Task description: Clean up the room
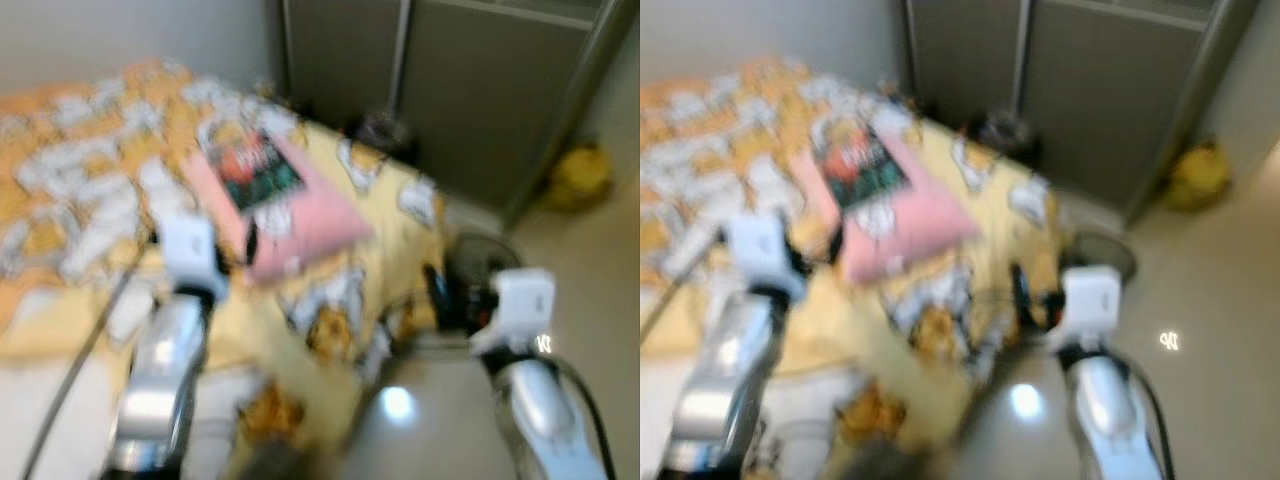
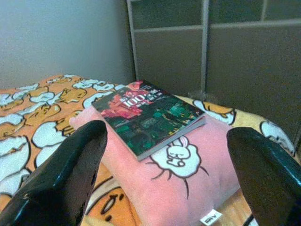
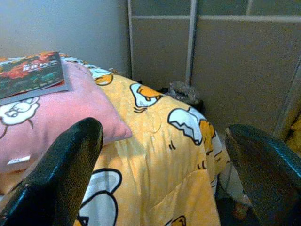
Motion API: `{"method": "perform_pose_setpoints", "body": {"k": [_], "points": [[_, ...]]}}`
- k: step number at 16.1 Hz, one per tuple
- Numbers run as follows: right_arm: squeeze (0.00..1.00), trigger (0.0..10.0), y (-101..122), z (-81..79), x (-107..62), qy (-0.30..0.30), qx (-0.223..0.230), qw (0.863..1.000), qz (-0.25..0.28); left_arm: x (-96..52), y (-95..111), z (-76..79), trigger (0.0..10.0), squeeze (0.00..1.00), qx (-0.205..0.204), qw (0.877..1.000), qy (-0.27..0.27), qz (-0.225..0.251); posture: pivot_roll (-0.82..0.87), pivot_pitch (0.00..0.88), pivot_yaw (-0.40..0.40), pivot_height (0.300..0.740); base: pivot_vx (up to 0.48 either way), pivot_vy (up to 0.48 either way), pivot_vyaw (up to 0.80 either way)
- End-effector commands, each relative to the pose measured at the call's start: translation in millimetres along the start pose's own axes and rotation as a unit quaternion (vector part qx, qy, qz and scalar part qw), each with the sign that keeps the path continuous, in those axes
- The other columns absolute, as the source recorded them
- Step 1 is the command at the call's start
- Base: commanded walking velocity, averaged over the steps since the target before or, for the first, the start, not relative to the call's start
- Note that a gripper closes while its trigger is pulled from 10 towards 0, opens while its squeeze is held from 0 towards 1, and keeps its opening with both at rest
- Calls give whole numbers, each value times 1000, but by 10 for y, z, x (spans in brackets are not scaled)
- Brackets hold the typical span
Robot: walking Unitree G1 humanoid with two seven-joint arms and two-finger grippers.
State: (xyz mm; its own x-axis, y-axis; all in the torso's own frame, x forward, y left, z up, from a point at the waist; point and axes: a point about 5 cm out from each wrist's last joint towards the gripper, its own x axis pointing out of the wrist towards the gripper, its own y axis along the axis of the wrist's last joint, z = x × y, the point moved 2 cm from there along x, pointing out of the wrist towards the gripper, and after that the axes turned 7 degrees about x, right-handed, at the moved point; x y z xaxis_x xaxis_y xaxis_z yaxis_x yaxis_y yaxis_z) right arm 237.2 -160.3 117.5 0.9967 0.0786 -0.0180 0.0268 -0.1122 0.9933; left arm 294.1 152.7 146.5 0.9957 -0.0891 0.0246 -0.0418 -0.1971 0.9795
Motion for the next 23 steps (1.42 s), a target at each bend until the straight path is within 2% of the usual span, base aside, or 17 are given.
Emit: {"method": "perform_pose_setpoints", "body": {"k": [1,4,7,8,9,10,13,14,16,17,19,21,22,23], "points": [[0,10000,-2,-61,24,6,8,1000,4,121,112,-131,10000,0,29,999,10,13,-192,0,76,740,480,0,0],[0,10000,-28,-95,23,7,10,1000,1,293,192,-179,10000,0,25,1000,12,9,-199,0,82,740,480,0,0],[0,10000,-45,-107,18,9,13,1000,-3,442,190,-45,10000,0,8,1000,-8,-5,-207,0,81,740,160,0,0],[0,10000,-58,-129,13,13,15,1000,-7,607,167,0,10000,0,-8,1000,-16,-9,-211,5,70,740,0,0,0],[0,10000,-59,-141,12,15,16,1000,-7,657,148,1,10000,0,-6,1000,-16,-12,-211,5,70,740,0,0,0],[0,10000,-57,-180,3,23,14,1000,-8,869,100,42,10000,0,-4,1000,-18,-18,-235,20,74,740,0,0,0],[0,10000,-52,-194,-41,23,13,1000,-8,1038,48,183,10000,0,-3,999,-30,-28,-275,46,83,740,0,0,0],[0,10000,-62,-203,-79,22,14,1000,-11,1105,28,300,10000,0,-23,998,-37,-38,-285,59,86,740,0,0,0],[0,10000,-74,-233,-138,23,14,1000,-16,1165,4,395,10000,0,-72,995,-36,-57,-307,78,90,740,0,0,0],[0,10000,-75,-256,-212,24,12,999,-22,1207,8,434,10000,0,-116,990,-28,-68,-328,103,92,740,0,0,0],[0,10000,-66,-265,-336,23,9,999,-30,1240,0,432,10000,0,-150,985,-9,-83,-359,139,90,740,0,0,0],[0,10000,-66,-255,-437,19,3,999,-40,1256,10,322,10000,0,-120,989,31,-78,-382,164,88,740,0,0,0],[0,10000,-50,-257,-552,17,-3,999,-47,1281,138,162,10000,0,-62,994,80,-38,-412,189,87,740,0,0,0],[0,10000,-45,-257,-582,17,-6,999,-49,1294,212,127,10000,0,-42,995,90,-19,-415,193,86,740,0,0,0]]}}
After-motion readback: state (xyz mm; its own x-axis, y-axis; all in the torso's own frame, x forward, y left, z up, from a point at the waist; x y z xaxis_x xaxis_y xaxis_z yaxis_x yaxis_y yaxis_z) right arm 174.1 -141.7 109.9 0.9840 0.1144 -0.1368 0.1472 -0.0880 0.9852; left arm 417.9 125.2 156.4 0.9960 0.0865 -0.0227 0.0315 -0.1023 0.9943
